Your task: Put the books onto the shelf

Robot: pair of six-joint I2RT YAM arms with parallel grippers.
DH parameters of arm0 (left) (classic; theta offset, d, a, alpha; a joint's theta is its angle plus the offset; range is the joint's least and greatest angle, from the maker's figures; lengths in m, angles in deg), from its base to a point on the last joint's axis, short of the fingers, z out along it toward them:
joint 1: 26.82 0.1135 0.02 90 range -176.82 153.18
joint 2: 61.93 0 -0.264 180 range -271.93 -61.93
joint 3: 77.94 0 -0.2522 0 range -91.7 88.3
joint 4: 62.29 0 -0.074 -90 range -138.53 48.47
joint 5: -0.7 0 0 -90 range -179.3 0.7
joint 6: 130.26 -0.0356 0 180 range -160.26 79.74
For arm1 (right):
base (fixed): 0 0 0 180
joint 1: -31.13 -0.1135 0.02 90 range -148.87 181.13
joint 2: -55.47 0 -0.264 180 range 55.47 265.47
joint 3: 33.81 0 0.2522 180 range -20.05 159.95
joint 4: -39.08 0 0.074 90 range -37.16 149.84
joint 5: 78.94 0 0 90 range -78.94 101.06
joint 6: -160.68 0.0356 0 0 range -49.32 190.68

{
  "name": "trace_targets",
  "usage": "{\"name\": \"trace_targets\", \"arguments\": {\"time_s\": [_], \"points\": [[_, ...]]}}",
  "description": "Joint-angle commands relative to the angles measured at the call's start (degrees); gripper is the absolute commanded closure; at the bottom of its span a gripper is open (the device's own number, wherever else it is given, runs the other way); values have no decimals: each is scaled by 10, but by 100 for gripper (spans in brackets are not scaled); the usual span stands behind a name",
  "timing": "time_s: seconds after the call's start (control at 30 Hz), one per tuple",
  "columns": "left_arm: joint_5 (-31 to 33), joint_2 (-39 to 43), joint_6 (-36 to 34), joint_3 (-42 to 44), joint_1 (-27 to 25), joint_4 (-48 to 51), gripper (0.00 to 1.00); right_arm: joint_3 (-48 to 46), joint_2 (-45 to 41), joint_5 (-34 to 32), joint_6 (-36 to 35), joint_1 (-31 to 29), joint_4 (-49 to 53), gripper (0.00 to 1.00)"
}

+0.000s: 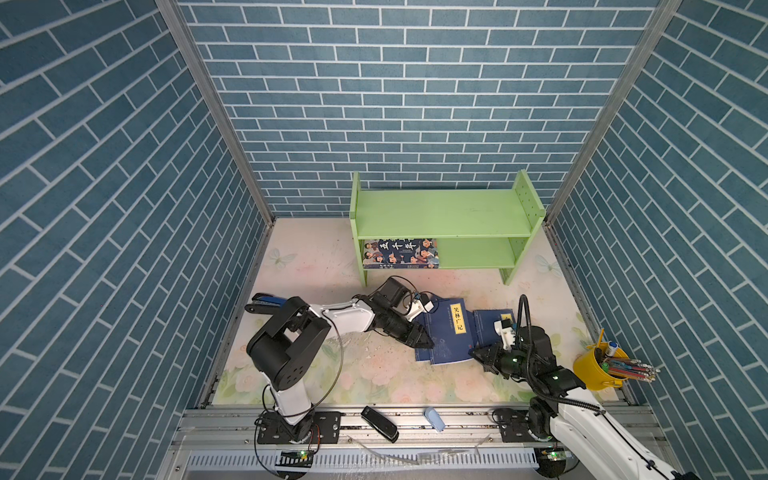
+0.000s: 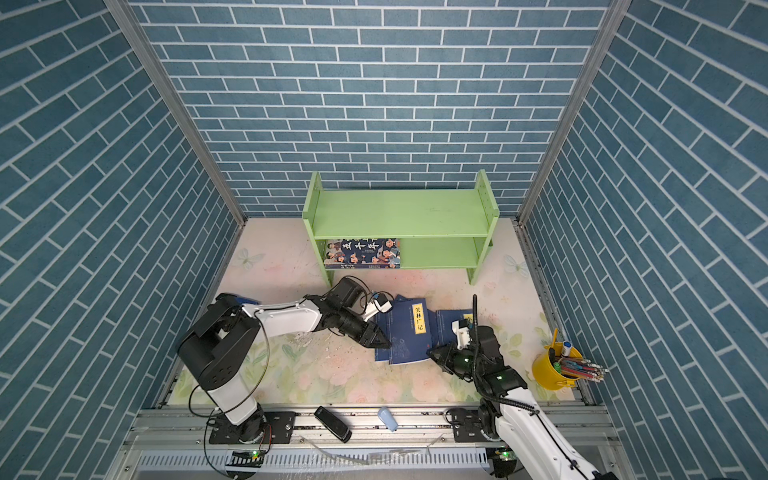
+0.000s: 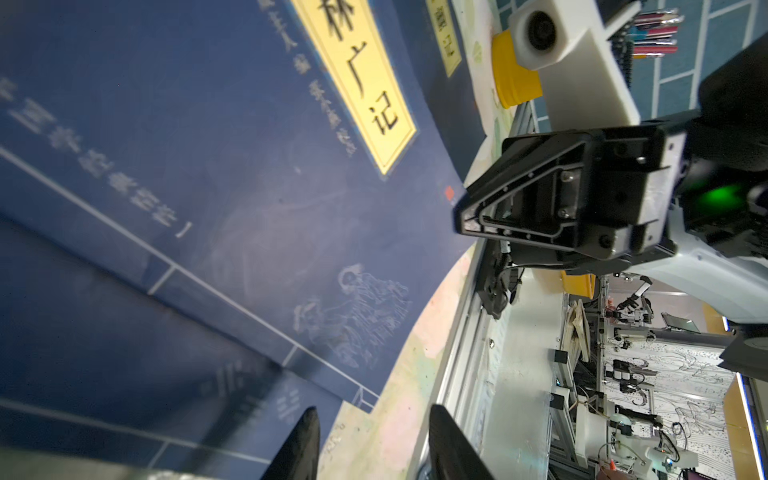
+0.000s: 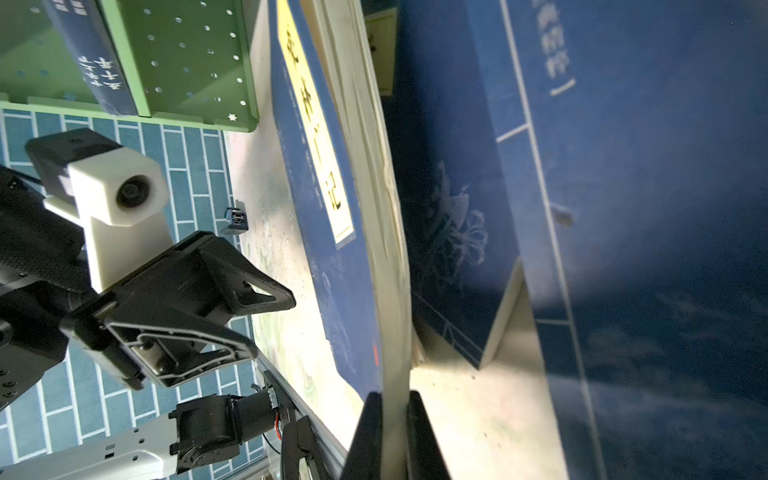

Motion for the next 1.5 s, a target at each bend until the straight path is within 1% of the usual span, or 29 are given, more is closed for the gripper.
{"name": "trace_targets", "arguments": {"time_s": [0.0,0.07,0.13,0.23,0.3,0.33,0.4,0.43,0.6,0.7,0.8,0.87,1.0,1.23,1.4,1.47], "points": [[-12,56,-52,3,12,57,48,40,-18,28,-10,-2,35,100],[-21,72,-48,5,33,67,43,53,-19,47,-11,-3,37,100],[-23,84,-30,13,61,55,41,68,-18,59,-12,-2,42,100],[-28,103,11,34,111,17,41,91,-16,76,-13,-2,46,100],[-39,117,35,52,141,-6,36,108,-9,87,-16,-2,48,100],[-40,124,45,61,150,-17,35,115,-5,93,-19,-2,50,100],[-40,141,70,86,164,-46,35,132,5,101,-24,-2,55,100],[-42,144,80,96,166,-60,35,138,9,106,-25,-2,57,100],[-59,134,140,126,168,-119,22,169,29,137,-25,-2,46,100],[-60,128,173,147,168,-153,19,183,27,148,-21,-2,40,100],[-76,121,209,168,168,-216,16,192,28,164,-8,-2,21,100],[-84,116,232,169,165,-241,16,200,28,172,-3,-2,12,100],[-96,105,256,155,152,-270,16,213,33,186,10,-2,-16,100],[-126,82,335,133,132,-369,17,231,48,202,32,-2,-62,100],[-136,65,417,120,130,-463,18,238,58,210,52,-2,-97,100],[-139,60,442,118,130,-487,20,237,63,215,60,-2,-113,100]]}}
